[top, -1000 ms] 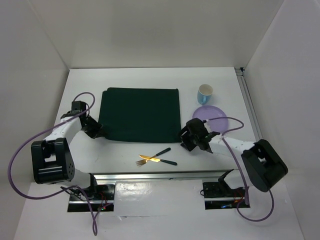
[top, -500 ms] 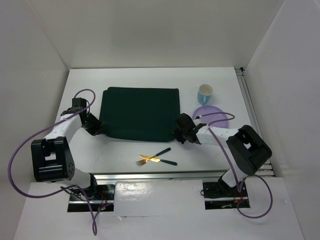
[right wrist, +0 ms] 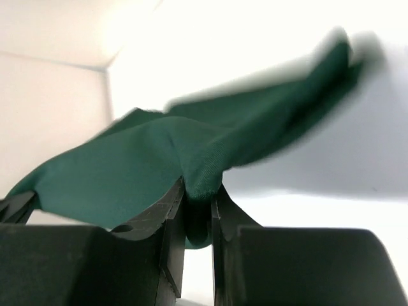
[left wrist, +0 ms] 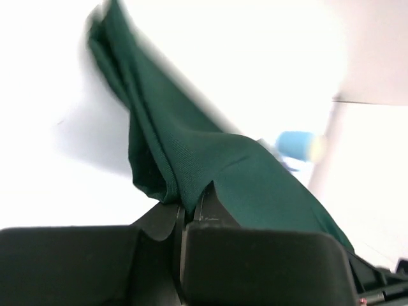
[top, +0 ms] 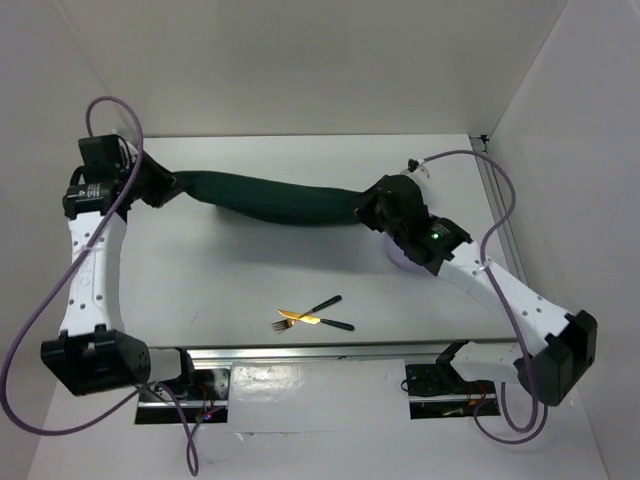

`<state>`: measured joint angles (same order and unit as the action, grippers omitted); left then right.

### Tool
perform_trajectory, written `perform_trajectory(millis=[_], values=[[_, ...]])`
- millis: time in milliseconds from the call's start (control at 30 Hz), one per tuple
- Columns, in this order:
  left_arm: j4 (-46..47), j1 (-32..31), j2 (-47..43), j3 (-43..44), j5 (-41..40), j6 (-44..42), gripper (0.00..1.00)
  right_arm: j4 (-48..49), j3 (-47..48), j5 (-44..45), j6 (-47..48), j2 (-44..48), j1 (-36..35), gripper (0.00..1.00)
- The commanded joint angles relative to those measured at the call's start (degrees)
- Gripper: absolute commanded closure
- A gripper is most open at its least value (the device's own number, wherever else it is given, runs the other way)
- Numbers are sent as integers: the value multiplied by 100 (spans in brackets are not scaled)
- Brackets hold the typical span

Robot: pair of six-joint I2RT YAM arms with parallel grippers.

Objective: Set the dinner table for one person

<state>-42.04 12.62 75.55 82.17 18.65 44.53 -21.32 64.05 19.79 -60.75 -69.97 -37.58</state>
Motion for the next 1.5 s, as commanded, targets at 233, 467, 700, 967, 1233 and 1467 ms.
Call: perform_trajectory(millis=[233, 467, 700, 967, 1233, 1467], values=[[-559, 434, -515, 1450, 770, -393, 100, -812, 898, 385, 862, 1126, 14, 100], [-130, 434, 38, 1653, 1394, -393, 100, -541, 1408, 614, 1669, 635, 14, 100], [486, 162, 1636, 2659, 2054, -524, 100, 811, 2311, 132, 2524, -865, 995, 100], [372, 39, 3484, 5273, 2301, -525, 100, 1508, 3342, -1064, 2577, -1985, 2149, 100], [1102, 39, 2528, 2495, 2363, -664, 100, 1649, 1641, -1662, 2208, -1626, 2422, 100], [980, 39, 1279, -805, 1748, -1332, 46, 1527, -925, -2357, 1839, -677, 2370, 51]])
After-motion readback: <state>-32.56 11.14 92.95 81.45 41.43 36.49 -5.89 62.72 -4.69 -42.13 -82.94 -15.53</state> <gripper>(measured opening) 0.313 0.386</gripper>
